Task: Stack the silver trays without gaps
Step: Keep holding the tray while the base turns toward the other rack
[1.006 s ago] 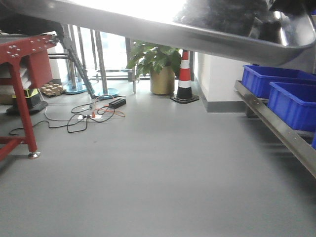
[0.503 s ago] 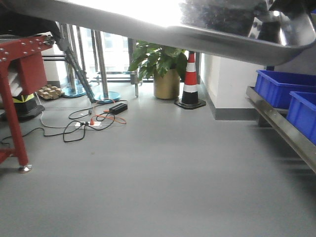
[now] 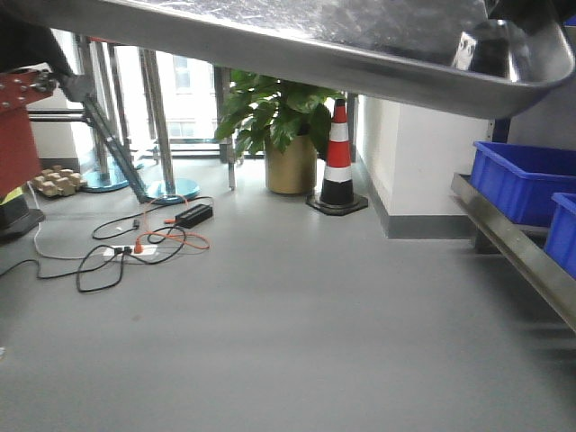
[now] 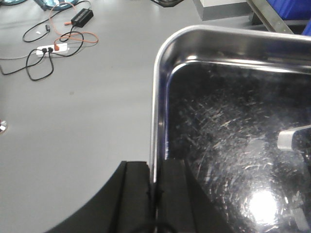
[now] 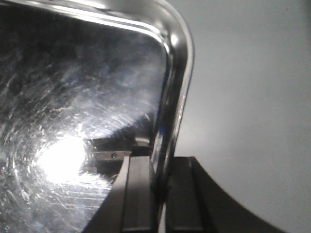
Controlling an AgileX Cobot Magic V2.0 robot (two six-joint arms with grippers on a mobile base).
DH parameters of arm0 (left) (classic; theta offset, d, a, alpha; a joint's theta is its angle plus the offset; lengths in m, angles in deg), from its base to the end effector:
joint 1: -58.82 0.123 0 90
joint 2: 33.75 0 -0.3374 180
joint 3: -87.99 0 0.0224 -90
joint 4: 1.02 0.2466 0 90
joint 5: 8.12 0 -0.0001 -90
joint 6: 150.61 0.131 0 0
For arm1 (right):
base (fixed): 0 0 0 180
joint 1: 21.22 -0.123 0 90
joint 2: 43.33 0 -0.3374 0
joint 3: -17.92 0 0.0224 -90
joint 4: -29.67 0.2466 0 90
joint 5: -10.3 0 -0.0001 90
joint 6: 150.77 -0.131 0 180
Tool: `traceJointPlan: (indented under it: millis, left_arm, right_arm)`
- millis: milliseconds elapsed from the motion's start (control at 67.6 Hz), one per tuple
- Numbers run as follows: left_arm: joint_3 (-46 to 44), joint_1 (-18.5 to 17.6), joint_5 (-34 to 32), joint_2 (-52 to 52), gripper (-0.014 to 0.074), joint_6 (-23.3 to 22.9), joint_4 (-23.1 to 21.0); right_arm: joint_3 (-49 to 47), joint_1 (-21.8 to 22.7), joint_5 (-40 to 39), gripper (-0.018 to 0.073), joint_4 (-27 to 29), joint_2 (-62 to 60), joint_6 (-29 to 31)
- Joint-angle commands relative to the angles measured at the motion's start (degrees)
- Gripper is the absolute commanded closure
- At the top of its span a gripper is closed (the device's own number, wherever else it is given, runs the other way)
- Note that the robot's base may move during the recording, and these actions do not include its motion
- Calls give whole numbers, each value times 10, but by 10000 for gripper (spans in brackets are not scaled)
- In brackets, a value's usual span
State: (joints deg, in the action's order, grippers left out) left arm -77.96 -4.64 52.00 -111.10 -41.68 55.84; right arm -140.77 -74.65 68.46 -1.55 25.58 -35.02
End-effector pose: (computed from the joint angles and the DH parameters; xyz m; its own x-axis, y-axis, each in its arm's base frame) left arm 0.1909 -0.1694 0.4049 -0.4768 0.1002 -0.8733 0.1455 0.9888 0.0341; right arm 0.1619 0.1214 0.3638 -0.7446 0.0897 -0.6614 -0.0399 0.9832 0.1782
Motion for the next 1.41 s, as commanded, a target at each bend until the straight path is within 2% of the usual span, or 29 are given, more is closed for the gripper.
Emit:
traceJointPlan:
  millis: [0,1006,1391]
  left_arm:
    - [-3,-4,-11,6,607,0,25]
    - [-3,-2,-11,6,607,0,28]
    - [-3,-2,-11,6,607,0,28]
  right_arm:
    - [-1,-3,-17,574,-8,-3,12]
    - [-1,-3,-229,574,-8,-3,12]
    - [-1,-3,-283,574,-8,-3,12]
